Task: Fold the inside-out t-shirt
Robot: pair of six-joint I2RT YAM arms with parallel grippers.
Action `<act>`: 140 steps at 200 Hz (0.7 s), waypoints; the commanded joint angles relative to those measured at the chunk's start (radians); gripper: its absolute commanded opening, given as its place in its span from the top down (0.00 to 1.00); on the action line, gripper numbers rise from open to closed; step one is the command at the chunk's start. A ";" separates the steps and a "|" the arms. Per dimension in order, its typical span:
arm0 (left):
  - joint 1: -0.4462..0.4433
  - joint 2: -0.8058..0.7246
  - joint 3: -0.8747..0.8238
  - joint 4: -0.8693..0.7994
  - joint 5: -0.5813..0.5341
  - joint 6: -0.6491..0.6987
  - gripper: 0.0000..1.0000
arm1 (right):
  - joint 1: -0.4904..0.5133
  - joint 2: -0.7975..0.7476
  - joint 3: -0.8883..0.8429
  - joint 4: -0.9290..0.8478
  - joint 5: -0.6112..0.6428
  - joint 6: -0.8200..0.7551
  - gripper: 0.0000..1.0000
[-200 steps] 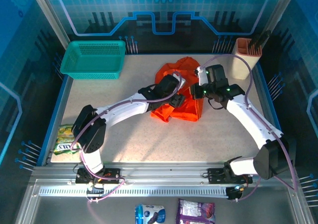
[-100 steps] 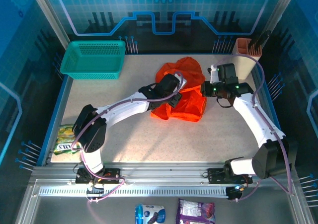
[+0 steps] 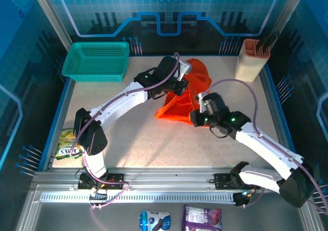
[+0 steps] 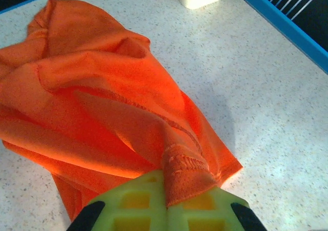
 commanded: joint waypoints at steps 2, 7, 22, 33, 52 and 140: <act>0.001 -0.002 0.060 -0.073 0.067 -0.023 1.00 | 0.097 0.086 -0.060 0.213 0.098 0.030 0.93; 0.001 -0.006 0.065 -0.076 0.071 -0.024 1.00 | 0.113 0.117 -0.067 0.244 0.102 0.025 0.94; 0.000 -0.027 0.065 -0.081 0.083 -0.028 1.00 | 0.140 0.211 -0.072 0.331 0.115 0.017 0.98; 0.001 -0.045 0.058 -0.082 0.092 -0.032 1.00 | 0.139 0.286 -0.070 0.393 0.120 0.017 0.99; 0.001 -0.081 0.040 -0.093 0.103 -0.038 1.00 | 0.100 0.408 -0.028 0.443 0.113 0.029 1.00; -0.040 -0.165 -0.005 -0.125 0.170 -0.079 1.00 | -0.177 0.607 0.129 0.608 0.056 0.092 0.91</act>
